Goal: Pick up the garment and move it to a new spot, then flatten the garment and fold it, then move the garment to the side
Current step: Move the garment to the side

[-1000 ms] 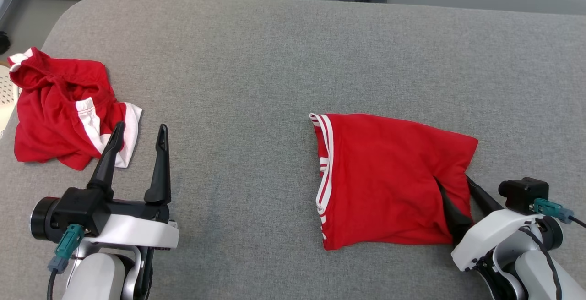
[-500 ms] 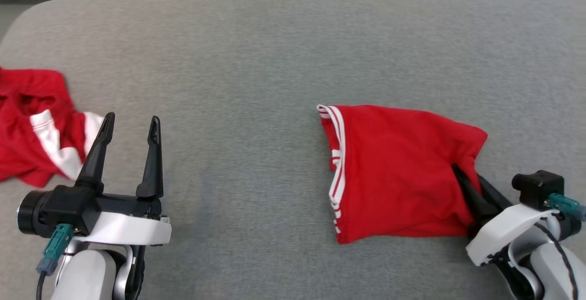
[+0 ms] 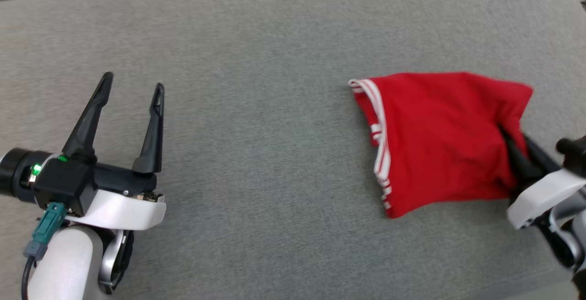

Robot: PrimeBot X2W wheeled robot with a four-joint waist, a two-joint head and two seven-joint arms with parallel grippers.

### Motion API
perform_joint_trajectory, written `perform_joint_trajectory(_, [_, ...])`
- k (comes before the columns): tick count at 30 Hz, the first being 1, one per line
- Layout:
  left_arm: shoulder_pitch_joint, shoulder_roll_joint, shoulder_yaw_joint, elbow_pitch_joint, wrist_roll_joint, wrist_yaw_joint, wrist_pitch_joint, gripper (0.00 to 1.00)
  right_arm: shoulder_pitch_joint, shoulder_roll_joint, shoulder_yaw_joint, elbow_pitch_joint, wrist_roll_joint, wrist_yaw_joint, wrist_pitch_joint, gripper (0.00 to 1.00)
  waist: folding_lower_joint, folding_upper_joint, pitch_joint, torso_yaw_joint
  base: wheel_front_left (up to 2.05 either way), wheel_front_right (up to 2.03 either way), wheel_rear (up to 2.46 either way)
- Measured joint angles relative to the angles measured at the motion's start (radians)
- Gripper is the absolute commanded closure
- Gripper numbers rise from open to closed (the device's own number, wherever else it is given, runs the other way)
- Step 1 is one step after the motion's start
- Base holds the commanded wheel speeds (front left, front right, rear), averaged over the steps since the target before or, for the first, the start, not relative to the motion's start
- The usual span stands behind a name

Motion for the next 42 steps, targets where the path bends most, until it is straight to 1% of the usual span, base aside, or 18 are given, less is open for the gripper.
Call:
perform_joint_trajectory(4, [-0.045, 0.027, -0.019, -0.034, 0.015, -0.018, 0.036, 0.00, -0.092, -0.067, -0.013, 0.070, -0.043, 0.000, -0.019, 1.00, 0.0000, 0.0000, 0.049, -0.048, 0.00, 0.00, 0.00])
perform_joint_trajectory(9, [-0.106, 0.043, -0.055, -0.062, 0.037, -0.045, 0.067, 0.00, -0.236, -0.147, -0.027, 0.171, -0.124, 0.000, -0.047, 1.00, 0.0000, 0.0000, 0.113, -0.075, 0.00, 0.00, 0.00])
perform_joint_trajectory(11, [-0.134, 0.046, -0.068, -0.067, 0.043, -0.053, 0.074, 0.00, -0.289, -0.166, -0.032, 0.212, -0.144, 0.000, -0.054, 1.00, 0.0000, 0.0000, 0.136, -0.076, 0.00, 0.00, 0.00])
perform_joint_trajectory(14, [-0.167, 0.044, -0.088, -0.065, 0.049, -0.062, 0.077, 0.00, -0.355, -0.177, -0.046, 0.286, -0.174, 0.000, -0.063, 1.00, 0.0000, 0.0000, 0.166, -0.071, 0.00, 0.00, 0.00])
perform_joint_trajectory(15, [-0.167, 0.044, -0.088, -0.065, 0.049, -0.062, 0.077, 0.00, -0.355, -0.177, -0.046, 0.286, -0.174, 0.000, -0.063, 1.00, 0.0000, 0.0000, 0.166, -0.071, 0.00, 0.00, 0.00])
perform_joint_trajectory(17, [-0.180, 0.037, -0.098, -0.060, 0.051, -0.067, 0.076, 0.00, -0.382, -0.184, -0.056, 0.334, -0.178, 0.000, -0.064, 0.47, 0.0000, 0.0000, 0.178, -0.063, 0.00, 0.00, 0.00])
perform_joint_trajectory(18, [-0.183, 0.034, -0.102, -0.058, 0.051, -0.069, 0.073, 0.00, -0.396, -0.180, -0.058, 0.361, -0.178, 0.000, -0.065, 0.00, 0.0000, 0.0000, 0.182, -0.058, 0.00, 0.00, 0.00])
perform_joint_trajectory(22, [-0.193, 0.029, -0.105, -0.034, 0.049, -0.069, 0.059, 0.00, -0.435, -0.159, -0.084, 0.441, -0.175, 0.000, -0.067, 0.00, 0.0000, 0.0000, 0.187, -0.047, 0.00, 0.00, 0.00])
perform_joint_trajectory(25, [-0.193, 0.026, -0.101, -0.013, 0.037, -0.064, 0.046, 0.00, -0.439, -0.151, -0.123, 0.445, -0.170, 0.000, -0.067, 0.00, 0.0000, 0.0000, 0.174, -0.045, 0.00, 0.00, 0.00])
perform_joint_trajectory(28, [-0.186, 0.023, -0.087, 0.006, 0.025, -0.052, 0.031, 0.00, -0.434, -0.123, -0.184, 0.390, -0.156, 0.000, -0.068, 0.00, 0.0000, 0.0000, 0.154, -0.044, 0.00, 0.00, 0.00])
perform_joint_trajectory(32, [-0.168, 0.021, -0.064, 0.022, 0.007, -0.034, 0.007, 0.00, -0.386, -0.057, -0.286, 0.244, -0.142, 0.000, -0.070, 0.00, 0.0000, 0.0000, 0.125, -0.041, 0.00, 0.00, 0.00])
perform_joint_trajectory(35, [-0.147, 0.016, -0.047, 0.038, -0.010, -0.022, -0.011, 0.00, -0.313, 0.009, -0.352, 0.114, -0.143, 0.000, -0.070, 0.00, 0.0000, 0.0000, 0.098, -0.029, 0.00, 0.00, 0.00])
perform_joint_trajectory(36, [-0.140, 0.013, -0.042, 0.042, -0.016, -0.019, -0.017, 0.00, -0.284, 0.026, -0.358, 0.070, -0.160, 0.000, -0.070, 0.00, 0.0000, 0.0000, 0.089, -0.021, 0.00, 0.00, 0.00])
perform_joint_trajectory(37, [-0.133, 0.012, -0.039, 0.052, -0.024, -0.018, -0.025, 0.00, -0.249, 0.053, -0.383, 0.020, -0.169, 0.000, -0.070, 0.00, 0.0000, 0.0000, 0.080, -0.012, 0.00, 0.00, 0.00])
perform_joint_trajectory(38, [-0.122, 0.004, -0.028, 0.066, -0.038, -0.015, -0.035, 0.00, -0.184, 0.102, -0.412, -0.066, -0.180, 0.000, -0.070, 0.00, 0.0000, 0.0000, 0.061, 0.008, 0.00, 0.00, 0.00])
perform_joint_trajectory(42, [-0.069, -0.009, -0.006, 0.083, -0.055, 0.009, -0.055, 0.00, -0.049, 0.203, -0.414, -0.217, -0.209, 0.000, -0.070, 0.00, 0.0001, 0.0000, 0.018, 0.052, 0.00, 0.00, 0.00])
